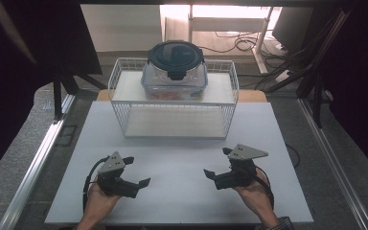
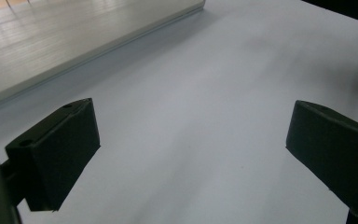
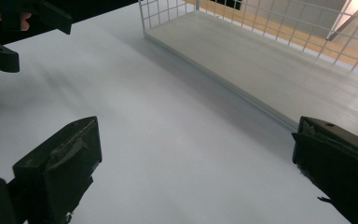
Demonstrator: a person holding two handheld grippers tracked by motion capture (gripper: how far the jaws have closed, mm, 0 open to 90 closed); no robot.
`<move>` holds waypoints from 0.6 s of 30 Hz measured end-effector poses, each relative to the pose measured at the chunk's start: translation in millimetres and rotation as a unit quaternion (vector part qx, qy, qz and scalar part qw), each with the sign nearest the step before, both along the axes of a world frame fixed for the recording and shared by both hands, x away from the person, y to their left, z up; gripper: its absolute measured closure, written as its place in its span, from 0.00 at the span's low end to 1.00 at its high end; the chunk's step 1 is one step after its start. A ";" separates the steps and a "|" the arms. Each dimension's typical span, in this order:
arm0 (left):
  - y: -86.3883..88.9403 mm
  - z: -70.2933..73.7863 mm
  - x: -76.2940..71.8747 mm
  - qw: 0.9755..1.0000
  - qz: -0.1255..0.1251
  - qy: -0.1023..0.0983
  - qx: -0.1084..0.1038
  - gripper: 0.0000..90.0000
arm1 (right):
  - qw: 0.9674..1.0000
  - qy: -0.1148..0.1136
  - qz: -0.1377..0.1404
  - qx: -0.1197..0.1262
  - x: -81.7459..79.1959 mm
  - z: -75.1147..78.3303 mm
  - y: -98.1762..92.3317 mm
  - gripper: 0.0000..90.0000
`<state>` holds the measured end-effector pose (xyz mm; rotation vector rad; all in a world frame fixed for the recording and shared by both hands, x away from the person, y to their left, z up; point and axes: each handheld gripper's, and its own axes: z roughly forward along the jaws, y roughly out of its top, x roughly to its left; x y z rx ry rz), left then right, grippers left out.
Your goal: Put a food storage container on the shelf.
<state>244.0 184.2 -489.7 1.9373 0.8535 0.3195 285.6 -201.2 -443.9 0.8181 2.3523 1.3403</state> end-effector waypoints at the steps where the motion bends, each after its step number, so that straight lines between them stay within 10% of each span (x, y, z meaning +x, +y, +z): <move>1: 1.5 -2.8 -2.7 1.000 0.003 0.001 0.002 0.02 | 1.000 0.001 -0.002 0.001 -1.2 -1.5 -2.2 0.01; 18: 6.0 -23.6 -16.6 0.999 0.008 0.019 0.037 0.02 | 0.999 0.022 -0.024 -0.023 -14.6 -33.3 -24.1 0.02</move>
